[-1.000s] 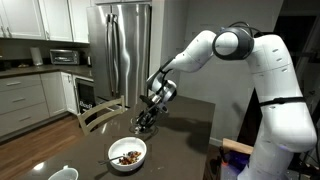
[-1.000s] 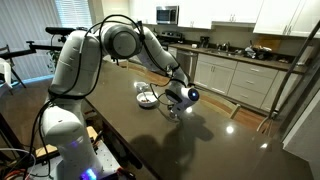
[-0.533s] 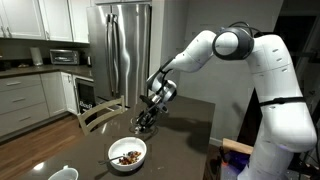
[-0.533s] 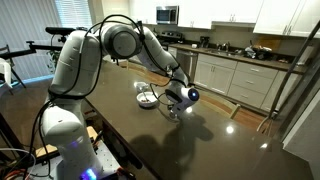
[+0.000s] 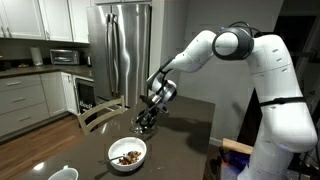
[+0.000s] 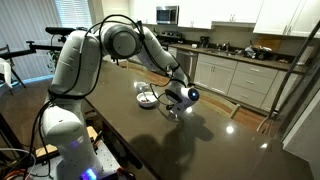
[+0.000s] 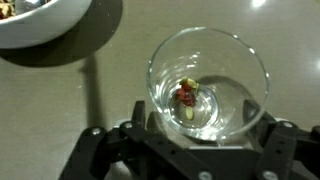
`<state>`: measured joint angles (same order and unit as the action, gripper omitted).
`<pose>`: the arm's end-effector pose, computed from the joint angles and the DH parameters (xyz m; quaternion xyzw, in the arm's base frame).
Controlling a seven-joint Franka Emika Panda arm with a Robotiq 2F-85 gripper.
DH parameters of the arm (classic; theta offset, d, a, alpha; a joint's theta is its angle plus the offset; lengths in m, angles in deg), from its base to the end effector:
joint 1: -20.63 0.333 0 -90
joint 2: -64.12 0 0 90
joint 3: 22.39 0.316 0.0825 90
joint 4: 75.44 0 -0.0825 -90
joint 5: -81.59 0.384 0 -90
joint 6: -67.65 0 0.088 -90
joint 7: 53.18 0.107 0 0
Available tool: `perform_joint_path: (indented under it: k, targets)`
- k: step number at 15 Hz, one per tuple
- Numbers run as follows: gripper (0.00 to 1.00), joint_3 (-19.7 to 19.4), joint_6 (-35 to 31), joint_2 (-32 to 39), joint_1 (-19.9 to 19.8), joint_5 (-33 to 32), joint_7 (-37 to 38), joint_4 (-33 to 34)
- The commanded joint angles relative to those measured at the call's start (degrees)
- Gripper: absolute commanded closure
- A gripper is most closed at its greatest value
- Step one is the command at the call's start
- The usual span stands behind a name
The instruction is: Pour the contents of the glass cup into the bowl
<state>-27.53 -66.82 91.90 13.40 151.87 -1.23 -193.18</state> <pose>0.5692 -0.1107 0.1884 -0.4644 0.8092 0.1860 0.3082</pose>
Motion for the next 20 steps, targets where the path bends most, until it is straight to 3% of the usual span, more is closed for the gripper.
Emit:
perform_joint_path:
  k: [1,11,16,20]
  targets:
    - [0.00,-0.9,-0.4,-0.3,1.0,0.1,0.4,-0.1]
    - [0.00,-1.9,-9.2,-3.2,5.1,-3.8,2.0,-1.8]
    - [0.00,-1.2,-8.4,-1.5,4.3,-3.1,0.7,-0.2]
    - [0.00,-2.3,-8.2,-1.6,5.0,-6.7,3.8,-0.5]
